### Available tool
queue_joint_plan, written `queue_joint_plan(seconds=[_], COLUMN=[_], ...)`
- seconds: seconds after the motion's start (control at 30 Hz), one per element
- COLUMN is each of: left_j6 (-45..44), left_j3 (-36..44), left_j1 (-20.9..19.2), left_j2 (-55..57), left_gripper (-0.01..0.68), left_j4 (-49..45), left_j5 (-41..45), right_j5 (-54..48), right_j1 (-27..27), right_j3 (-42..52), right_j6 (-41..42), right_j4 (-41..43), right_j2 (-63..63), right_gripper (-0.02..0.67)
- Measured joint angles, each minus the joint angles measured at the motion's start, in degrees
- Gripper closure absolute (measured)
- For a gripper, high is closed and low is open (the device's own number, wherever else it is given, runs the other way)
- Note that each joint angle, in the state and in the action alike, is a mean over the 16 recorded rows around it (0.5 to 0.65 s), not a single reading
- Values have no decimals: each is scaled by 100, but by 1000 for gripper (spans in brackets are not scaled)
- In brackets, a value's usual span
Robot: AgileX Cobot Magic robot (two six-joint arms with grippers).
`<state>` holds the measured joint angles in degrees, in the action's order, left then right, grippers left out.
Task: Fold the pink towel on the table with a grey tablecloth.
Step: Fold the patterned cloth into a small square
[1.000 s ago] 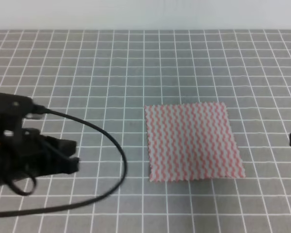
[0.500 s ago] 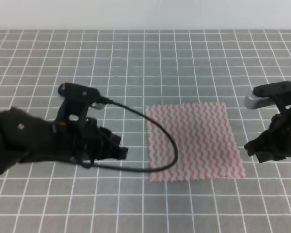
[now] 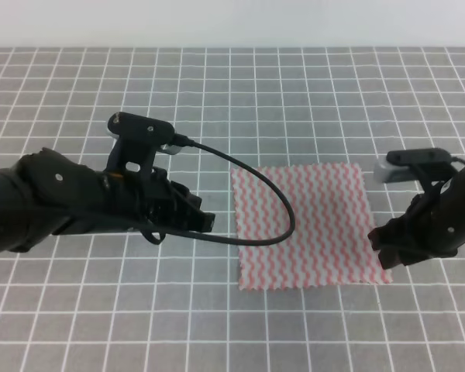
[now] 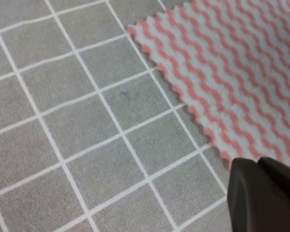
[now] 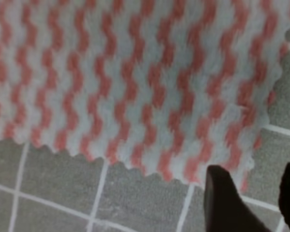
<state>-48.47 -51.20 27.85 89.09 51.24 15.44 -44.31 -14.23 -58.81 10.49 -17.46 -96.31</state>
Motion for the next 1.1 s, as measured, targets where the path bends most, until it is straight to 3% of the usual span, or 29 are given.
queue_joint_plan(seconds=[0.83, 1.1], left_j6=[-16, -24], left_j3=[-25, -25], left_j1=[0, 0], left_j2=[161, 161], left_gripper=[673, 673], left_j4=[-13, -13], left_j5=[40, 33], right_j5=[-101, -67], right_j1=[0, 0], right_j3=[-7, -8], right_j6=[-1, -2], right_j4=[-144, -163], right_j2=[-569, -658], right_gripper=[401, 468])
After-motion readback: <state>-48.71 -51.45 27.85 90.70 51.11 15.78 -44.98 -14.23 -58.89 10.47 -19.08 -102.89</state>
